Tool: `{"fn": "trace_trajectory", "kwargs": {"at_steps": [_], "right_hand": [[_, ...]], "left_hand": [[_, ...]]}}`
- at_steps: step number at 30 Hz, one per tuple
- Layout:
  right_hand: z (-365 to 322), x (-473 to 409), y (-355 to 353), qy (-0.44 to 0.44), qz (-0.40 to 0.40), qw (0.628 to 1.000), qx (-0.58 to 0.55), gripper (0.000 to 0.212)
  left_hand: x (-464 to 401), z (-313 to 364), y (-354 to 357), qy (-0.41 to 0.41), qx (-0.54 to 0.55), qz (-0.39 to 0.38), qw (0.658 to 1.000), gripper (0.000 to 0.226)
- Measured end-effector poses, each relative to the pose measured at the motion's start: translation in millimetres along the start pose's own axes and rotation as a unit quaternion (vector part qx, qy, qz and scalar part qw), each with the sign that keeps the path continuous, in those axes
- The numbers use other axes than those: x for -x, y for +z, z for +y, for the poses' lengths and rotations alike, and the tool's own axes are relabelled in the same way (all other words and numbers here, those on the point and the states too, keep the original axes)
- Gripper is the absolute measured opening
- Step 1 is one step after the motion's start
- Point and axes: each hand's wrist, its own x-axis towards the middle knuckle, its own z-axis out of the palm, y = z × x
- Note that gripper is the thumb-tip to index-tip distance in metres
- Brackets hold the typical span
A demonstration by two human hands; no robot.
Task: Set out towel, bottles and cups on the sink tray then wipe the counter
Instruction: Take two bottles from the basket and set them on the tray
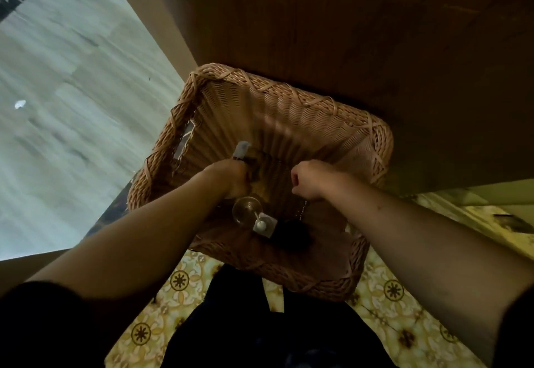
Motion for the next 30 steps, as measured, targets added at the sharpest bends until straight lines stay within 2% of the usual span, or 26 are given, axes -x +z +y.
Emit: {"fn": "trace_trajectory", "kwargs": {"at_steps": [3,7,10,14,17,20,25,30], "right_hand": [[-7.0,-15.0,17.6,0.026,-0.051,0.998,0.005,0.029],[-15.6,-32.4,46.2,0.040,-0.168,0.985,0.017,0.037],[-19.0,-39.2,63.5,0.037,-0.214,0.974,0.064,0.036],[-18.5,-43.0,78.6,0.031,-0.266,0.958,0.104,0.034],[-16.3,-40.4,83.5,0.032,-0.252,0.961,0.107,0.042],[-11.8,-34.8,90.9,0.034,-0.176,0.977,0.113,0.057],[-12.2,-34.6,104.6,0.011,-0.237,0.963,0.130,0.054],[-17.2,-23.3,104.0,-0.001,-0.202,0.976,0.079,0.052]], "left_hand": [[-21.7,10.1,14.0,0.009,-0.005,-0.059,0.998,0.033],[-38.4,23.1,36.1,0.017,0.027,-0.158,0.987,0.048],[-42.2,30.7,45.5,0.090,-0.098,-0.217,0.967,0.047],[-45.3,35.0,60.2,0.143,-0.224,-0.227,0.937,0.048],[-46.3,31.4,71.2,0.155,-0.235,-0.227,0.932,0.054],[-49.4,29.3,77.0,0.151,-0.234,-0.217,0.936,0.060],[-47.1,25.7,78.4,0.110,-0.254,-0.239,0.931,0.046],[-29.1,26.3,67.7,0.102,-0.201,-0.222,0.949,0.035]]}}
